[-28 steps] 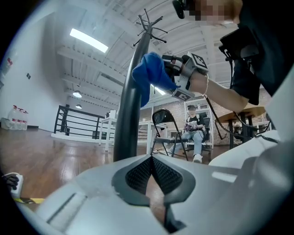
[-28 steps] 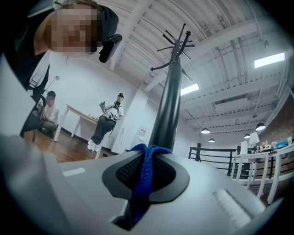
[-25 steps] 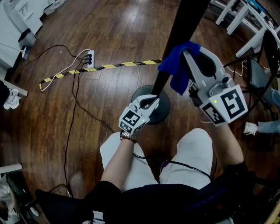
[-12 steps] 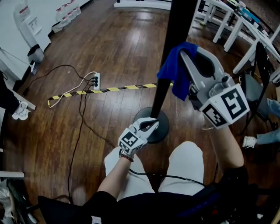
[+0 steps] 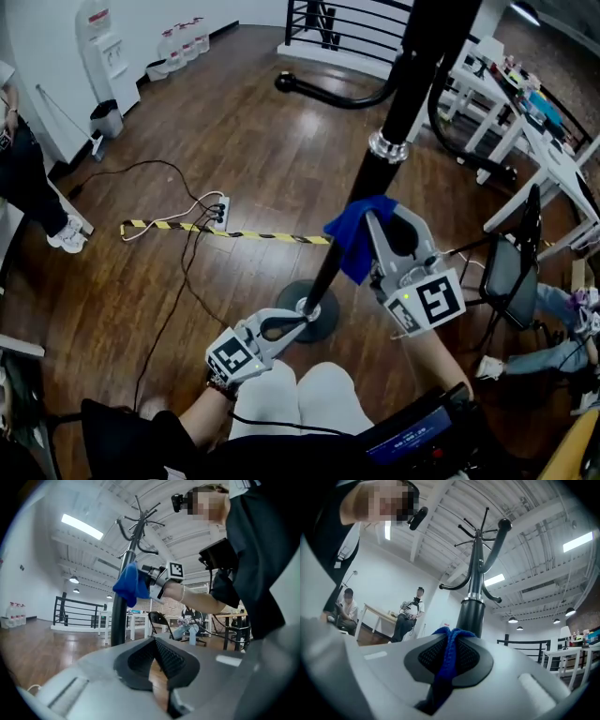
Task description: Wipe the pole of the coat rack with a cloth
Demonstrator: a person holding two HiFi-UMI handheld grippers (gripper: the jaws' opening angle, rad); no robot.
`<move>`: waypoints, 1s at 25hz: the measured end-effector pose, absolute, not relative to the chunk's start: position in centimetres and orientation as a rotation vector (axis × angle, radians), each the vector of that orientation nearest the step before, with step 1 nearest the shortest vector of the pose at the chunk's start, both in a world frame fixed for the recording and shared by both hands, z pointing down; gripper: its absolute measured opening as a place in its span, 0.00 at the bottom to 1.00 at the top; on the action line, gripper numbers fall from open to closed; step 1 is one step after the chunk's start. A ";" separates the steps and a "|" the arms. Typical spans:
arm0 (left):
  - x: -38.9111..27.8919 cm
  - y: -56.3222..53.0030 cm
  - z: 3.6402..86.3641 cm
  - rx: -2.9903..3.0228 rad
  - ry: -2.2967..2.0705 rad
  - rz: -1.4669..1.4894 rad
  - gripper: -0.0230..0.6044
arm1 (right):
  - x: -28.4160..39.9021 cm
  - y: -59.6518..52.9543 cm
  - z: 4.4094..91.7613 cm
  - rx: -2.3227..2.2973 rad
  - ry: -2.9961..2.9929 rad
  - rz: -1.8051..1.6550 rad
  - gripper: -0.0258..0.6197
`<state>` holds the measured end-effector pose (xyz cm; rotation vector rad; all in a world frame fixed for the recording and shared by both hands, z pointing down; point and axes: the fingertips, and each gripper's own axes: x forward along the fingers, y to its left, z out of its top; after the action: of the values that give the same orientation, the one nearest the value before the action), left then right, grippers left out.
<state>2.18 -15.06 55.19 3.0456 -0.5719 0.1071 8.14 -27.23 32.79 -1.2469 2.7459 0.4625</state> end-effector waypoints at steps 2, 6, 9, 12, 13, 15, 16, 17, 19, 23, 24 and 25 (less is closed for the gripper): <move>1.6 -14.1 50.5 3.027 -0.597 0.054 0.04 | 8.1 -27.1 30.9 -1.237 2.764 0.413 0.08; 0.4 -11.8 43.2 3.052 -0.606 0.055 0.04 | 7.9 -27.3 28.5 -1.232 2.691 0.177 0.08; 0.4 -9.4 39.8 3.057 -0.592 0.149 0.04 | 7.6 -27.1 27.6 -1.308 2.666 0.137 0.08; 0.9 -8.1 33.9 2.977 -0.619 0.043 0.04 | 8.2 -25.7 25.8 -1.328 2.674 0.137 0.08; 1.2 -7.6 31.7 2.944 -0.635 0.037 0.04 | 8.7 -24.6 25.5 -1.316 2.672 0.113 0.08; 0.9 -6.9 28.0 2.904 -0.677 0.064 0.04 | 9.2 -22.5 25.4 -1.286 2.635 0.017 0.08; 0.1 -6.8 27.3 2.895 -0.701 0.081 0.04 | 9.0 -21.3 25.4 -1.268 2.602 -0.046 0.08; -0.9 -6.9 27.1 2.893 -0.724 0.110 0.04 | 8.6 -19.9 25.4 -1.249 2.573 -0.100 0.08; -2.0 -7.3 26.2 2.899 -0.755 0.167 0.05 | 8.1 -16.5 24.5 -1.211 2.556 -0.128 0.08; 0.6 -7.3 21.0 2.896 -0.749 0.082 0.04 | 10.2 -10.2 19.9 -1.231 2.588 -0.086 0.08; 1.3 -6.9 19.5 2.900 -0.738 0.054 0.04 | 10.8 -9.1 18.6 -1.245 2.597 -0.094 0.08; 1.9 -6.4 18.0 2.912 -0.721 0.033 0.04 | 11.1 -8.1 17.3 -1.254 2.611 -0.105 0.08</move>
<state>1.87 -6.42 17.95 2.9117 -0.7215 0.0334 11.14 -8.05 17.28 -1.2544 2.6111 -0.1050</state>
